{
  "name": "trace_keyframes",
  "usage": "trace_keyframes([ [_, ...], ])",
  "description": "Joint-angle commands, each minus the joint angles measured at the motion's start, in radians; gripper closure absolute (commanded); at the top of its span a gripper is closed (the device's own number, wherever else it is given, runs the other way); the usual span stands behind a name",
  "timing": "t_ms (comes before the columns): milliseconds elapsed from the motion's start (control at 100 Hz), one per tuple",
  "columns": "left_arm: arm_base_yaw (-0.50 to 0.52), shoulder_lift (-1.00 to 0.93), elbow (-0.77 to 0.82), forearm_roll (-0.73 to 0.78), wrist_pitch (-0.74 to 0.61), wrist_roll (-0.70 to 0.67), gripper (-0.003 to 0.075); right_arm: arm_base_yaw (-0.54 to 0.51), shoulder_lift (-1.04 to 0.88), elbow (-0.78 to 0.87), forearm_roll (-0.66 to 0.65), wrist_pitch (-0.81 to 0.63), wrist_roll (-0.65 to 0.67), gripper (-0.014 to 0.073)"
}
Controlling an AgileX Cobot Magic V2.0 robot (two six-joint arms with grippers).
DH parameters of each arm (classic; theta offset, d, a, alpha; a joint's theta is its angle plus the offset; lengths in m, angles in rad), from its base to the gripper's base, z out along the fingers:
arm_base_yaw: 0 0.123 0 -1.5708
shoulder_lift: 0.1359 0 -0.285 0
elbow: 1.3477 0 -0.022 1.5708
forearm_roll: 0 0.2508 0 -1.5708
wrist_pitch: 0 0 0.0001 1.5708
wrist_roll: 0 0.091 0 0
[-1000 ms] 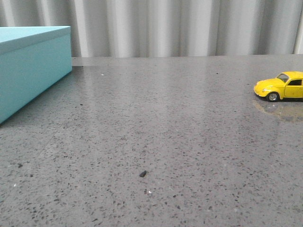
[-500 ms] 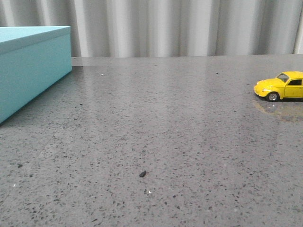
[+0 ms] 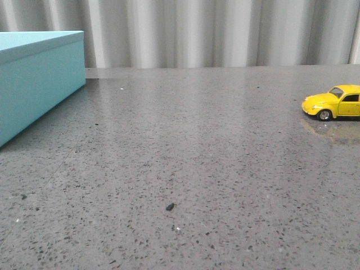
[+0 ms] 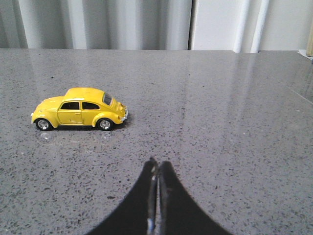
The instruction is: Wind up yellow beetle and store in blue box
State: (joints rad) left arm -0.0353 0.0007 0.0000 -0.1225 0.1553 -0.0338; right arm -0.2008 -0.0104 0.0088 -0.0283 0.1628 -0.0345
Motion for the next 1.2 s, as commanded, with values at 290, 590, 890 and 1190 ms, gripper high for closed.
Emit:
trace_keyframes([
  [290,0.001,0.029,0.004,0.014,-0.196,-0.009,0.0741,0.001,-0.003,-0.037,0.005,-0.013,-0.005,0.0655],
  [590,0.001,0.126,-0.160,0.012,-0.169,-0.009,0.0741,0.001,0.179,-0.246,0.028,0.091,-0.005,0.0655],
  [890,0.001,0.270,-0.287,0.012,-0.184,-0.009,0.0741,0.003,0.381,-0.440,0.028,0.224,-0.005,0.0655],
  [1190,0.001,0.280,-0.286,0.012,-0.184,-0.009,0.0741,0.003,0.387,-0.450,0.067,0.202,-0.005,0.0655],
])
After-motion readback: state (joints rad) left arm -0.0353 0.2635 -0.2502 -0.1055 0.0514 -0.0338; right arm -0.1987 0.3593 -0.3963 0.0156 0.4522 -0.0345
